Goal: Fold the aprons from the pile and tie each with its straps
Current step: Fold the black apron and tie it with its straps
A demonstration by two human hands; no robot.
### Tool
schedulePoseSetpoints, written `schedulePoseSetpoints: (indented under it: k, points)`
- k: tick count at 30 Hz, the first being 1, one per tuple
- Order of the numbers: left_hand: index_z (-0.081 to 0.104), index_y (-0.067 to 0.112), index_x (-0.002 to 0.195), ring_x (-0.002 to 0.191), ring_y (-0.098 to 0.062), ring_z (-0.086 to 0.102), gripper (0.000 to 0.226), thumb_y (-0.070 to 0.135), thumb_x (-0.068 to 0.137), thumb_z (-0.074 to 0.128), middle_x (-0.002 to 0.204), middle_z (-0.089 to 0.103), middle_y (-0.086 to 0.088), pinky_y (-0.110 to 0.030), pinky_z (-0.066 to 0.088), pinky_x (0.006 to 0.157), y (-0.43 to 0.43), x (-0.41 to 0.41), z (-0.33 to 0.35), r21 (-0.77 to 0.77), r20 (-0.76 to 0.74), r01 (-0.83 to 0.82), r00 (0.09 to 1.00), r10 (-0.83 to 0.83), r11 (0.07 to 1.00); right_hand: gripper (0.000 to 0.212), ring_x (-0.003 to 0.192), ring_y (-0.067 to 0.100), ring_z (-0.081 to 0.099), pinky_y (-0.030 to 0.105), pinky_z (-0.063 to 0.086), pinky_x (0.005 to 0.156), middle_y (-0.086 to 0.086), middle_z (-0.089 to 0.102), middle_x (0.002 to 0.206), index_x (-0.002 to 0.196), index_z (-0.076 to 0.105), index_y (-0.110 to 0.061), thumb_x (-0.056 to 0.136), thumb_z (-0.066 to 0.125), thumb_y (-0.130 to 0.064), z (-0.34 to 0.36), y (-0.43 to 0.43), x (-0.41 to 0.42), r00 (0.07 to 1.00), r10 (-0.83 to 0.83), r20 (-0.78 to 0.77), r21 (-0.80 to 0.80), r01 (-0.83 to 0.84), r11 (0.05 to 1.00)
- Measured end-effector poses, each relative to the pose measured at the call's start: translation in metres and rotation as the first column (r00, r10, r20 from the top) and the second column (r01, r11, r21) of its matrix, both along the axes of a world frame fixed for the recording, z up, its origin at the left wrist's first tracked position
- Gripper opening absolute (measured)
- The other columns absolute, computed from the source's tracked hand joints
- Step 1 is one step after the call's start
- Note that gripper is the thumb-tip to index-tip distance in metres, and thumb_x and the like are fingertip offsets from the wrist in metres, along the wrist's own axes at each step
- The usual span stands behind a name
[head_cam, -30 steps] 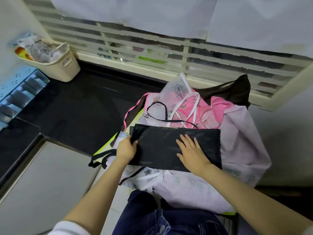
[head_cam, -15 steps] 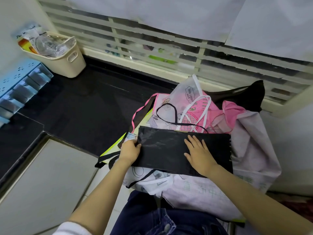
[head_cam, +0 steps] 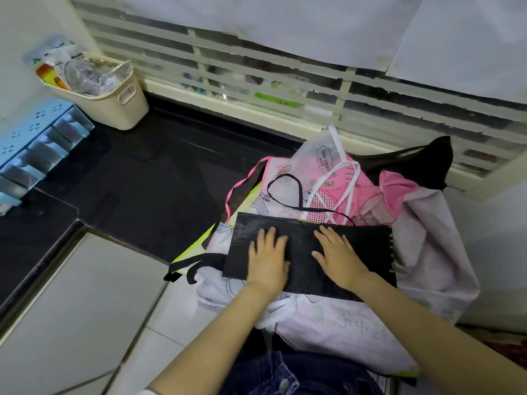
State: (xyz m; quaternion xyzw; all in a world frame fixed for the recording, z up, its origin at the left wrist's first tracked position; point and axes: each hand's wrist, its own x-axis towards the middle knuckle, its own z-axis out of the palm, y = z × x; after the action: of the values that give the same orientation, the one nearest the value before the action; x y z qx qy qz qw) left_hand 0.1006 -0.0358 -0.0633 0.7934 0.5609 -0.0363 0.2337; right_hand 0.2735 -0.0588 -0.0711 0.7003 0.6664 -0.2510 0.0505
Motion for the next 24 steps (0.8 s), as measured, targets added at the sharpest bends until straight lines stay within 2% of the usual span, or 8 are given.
schedulePoseSetpoints:
  k: [3,7,10,12,14,16,19,24]
  points:
    - [0.004,0.026,0.151,0.144,-0.031,-0.014,0.065,0.036,0.099,0.042,0.159,-0.012,-0.006,-0.054,-0.002,0.114,-0.016,0.016,-0.017,-0.199,-0.102,0.069,0.991,-0.091,0.977,0.055,0.146,0.012,0.001,0.029,0.001,0.118,-0.002,0.005,0.159,0.151,0.011,-0.016,0.102,0.033,-0.029,0.007,-0.006,-0.005,0.994,0.093,-0.052,0.092,-0.088,0.992]
    - [-0.006,0.03,0.15,0.144,-0.03,-0.018,0.068,0.043,0.099,0.037,0.158,-0.017,-0.004,-0.054,-0.005,0.114,-0.018,0.012,-0.029,-0.2,-0.119,0.083,0.987,-0.109,0.976,0.055,0.142,0.004,-0.009,0.024,-0.009,0.114,-0.015,-0.008,0.151,0.15,0.003,-0.022,0.103,0.029,-0.032,-0.003,-0.039,0.006,0.946,0.324,0.008,0.051,-0.324,0.945]
    - [-0.009,0.031,0.15,0.144,-0.03,-0.018,0.067,0.045,0.099,0.034,0.158,-0.018,-0.003,-0.053,-0.005,0.114,-0.019,0.01,-0.033,-0.181,-0.134,0.094,0.984,-0.12,0.979,0.051,0.136,0.014,0.036,0.035,0.016,0.116,-0.004,0.033,0.149,0.146,0.025,-0.018,0.098,0.027,-0.036,-0.014,-0.056,0.047,0.937,0.328,0.12,0.043,-0.335,0.941]
    - [-0.011,0.031,0.149,0.144,-0.03,-0.019,0.067,0.046,0.099,0.031,0.157,-0.019,-0.003,-0.053,-0.005,0.114,-0.02,0.01,-0.035,-0.168,-0.159,0.096,0.98,-0.123,0.981,0.049,0.117,0.021,0.059,0.036,0.029,0.103,0.001,0.058,0.131,0.134,0.039,-0.018,0.1,0.011,-0.039,-0.017,-0.057,0.079,0.948,0.25,0.198,-0.012,-0.253,0.967]
    - [-0.013,0.031,0.149,0.144,-0.03,-0.019,0.067,0.047,0.099,0.03,0.157,-0.02,-0.003,-0.052,-0.005,0.114,-0.021,0.011,-0.035,-0.166,-0.176,0.098,0.976,-0.127,0.981,0.059,0.114,0.027,0.06,0.037,0.031,0.1,0.006,0.059,0.13,0.132,0.042,-0.014,0.101,-0.002,-0.04,-0.023,-0.056,0.112,0.954,0.183,0.236,-0.082,-0.168,0.982]
    - [-0.014,0.031,0.148,0.143,-0.029,-0.019,0.067,0.047,0.099,0.029,0.157,-0.021,-0.003,-0.052,-0.006,0.114,-0.022,0.013,-0.034,-0.165,-0.195,0.102,0.972,-0.134,0.981,0.067,0.131,0.031,0.045,0.043,0.031,0.108,0.01,0.04,0.146,0.143,0.034,-0.009,0.1,-0.001,-0.046,-0.015,-0.052,0.134,0.956,0.13,0.265,-0.055,-0.12,0.991]
    - [-0.013,0.032,0.148,0.143,-0.029,-0.02,0.066,0.046,0.1,0.029,0.157,-0.021,-0.003,-0.052,-0.006,0.115,-0.021,0.012,-0.033,-0.171,-0.202,0.094,0.971,-0.128,0.981,0.061,0.146,0.024,0.009,0.034,0.009,0.116,0.007,0.004,0.159,0.15,0.001,-0.008,0.102,0.027,-0.036,-0.012,-0.047,0.149,0.984,0.042,0.176,-0.122,-0.021,0.992]
    - [-0.008,0.032,0.15,0.144,-0.029,-0.017,0.067,0.042,0.099,0.035,0.158,-0.017,-0.002,-0.052,-0.003,0.116,-0.019,0.017,-0.027,-0.18,-0.202,0.074,0.973,-0.11,0.981,0.035,0.104,0.035,0.055,0.037,0.044,0.087,0.02,0.058,0.113,0.124,0.049,0.0,0.09,0.055,-0.005,-0.009,-0.042,0.123,0.886,-0.386,-0.257,0.19,0.438,0.879]
